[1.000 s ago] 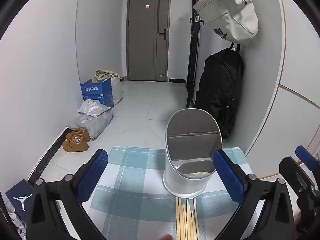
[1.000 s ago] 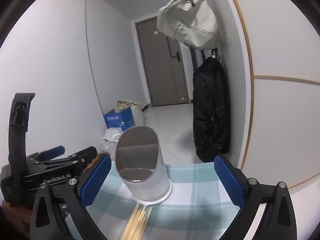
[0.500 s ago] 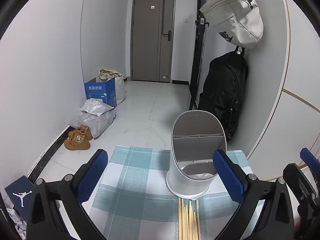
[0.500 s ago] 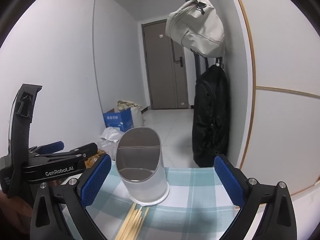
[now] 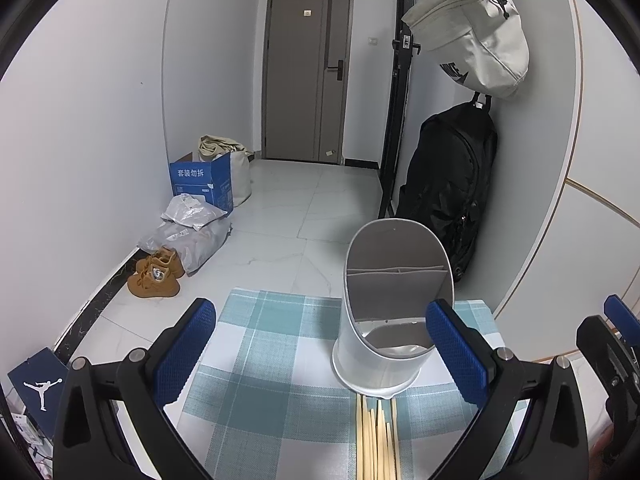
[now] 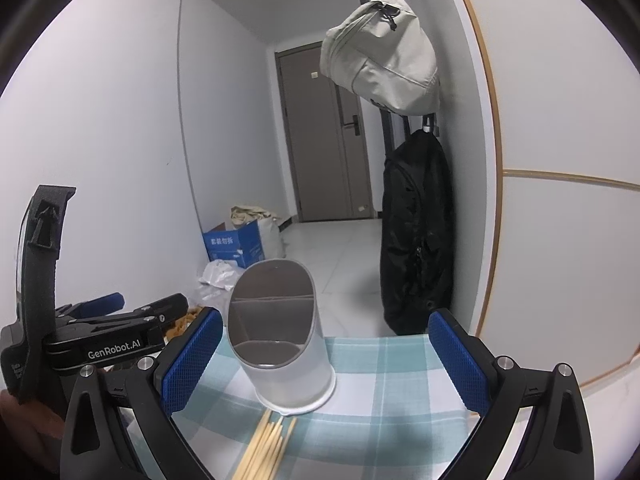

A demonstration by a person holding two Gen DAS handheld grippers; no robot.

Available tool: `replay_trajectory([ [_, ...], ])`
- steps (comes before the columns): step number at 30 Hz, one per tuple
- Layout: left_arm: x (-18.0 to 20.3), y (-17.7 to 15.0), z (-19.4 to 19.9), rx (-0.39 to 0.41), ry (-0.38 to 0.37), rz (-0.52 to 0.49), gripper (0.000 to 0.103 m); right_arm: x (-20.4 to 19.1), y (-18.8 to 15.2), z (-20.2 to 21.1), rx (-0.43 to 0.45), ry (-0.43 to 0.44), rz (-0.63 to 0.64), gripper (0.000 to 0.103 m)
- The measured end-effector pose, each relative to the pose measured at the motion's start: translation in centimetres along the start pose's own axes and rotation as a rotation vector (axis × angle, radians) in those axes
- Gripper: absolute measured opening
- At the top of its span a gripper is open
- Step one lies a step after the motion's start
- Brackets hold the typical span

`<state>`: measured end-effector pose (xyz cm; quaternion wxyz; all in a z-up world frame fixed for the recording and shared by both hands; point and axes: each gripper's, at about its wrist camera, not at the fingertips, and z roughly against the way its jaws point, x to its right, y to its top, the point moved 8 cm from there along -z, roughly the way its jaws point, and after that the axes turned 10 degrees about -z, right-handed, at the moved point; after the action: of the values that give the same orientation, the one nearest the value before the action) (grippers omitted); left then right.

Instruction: Organize utensils

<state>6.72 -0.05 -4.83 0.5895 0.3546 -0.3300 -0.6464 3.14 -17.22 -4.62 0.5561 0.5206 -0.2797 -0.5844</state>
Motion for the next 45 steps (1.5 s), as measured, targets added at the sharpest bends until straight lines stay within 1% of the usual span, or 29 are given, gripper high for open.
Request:
replay_trajectory([
  [3,0.1,-0.1,0.0,-0.002,-0.011,0.005,0.102,0.0,0.0,0.0,0.001,-0.001,0.001,0.103],
  [11,0.1,-0.1,0.1,0.004,-0.006,0.002,0.102,0.1,-0.1,-0.1,-0.002,0.001,-0.009,0.103],
  [23,0.2,-0.4,0.1,-0.007,-0.015,-0.001,0.102,1.1,-0.4,-0.6,-0.027,-0.01,-0.06,0.103],
  [34,0.2,-0.4,-0.1,-0.01,-0.014,-0.004,0.102,0.8,-0.3,-0.4,-0.02,-0.008,-0.042,0.103],
  [37,0.5,-0.6,-0.2,-0.016,-0.03,-0.016,0.102,0.8,-0.3,-0.5,-0.024,-0.01,-0.046,0.103],
  [45,0.9,-1.1,-0.6,-0.026,-0.027,-0.039,0.102,0.9,-0.3,-0.6,-0.038,-0.005,-0.043,0.103],
])
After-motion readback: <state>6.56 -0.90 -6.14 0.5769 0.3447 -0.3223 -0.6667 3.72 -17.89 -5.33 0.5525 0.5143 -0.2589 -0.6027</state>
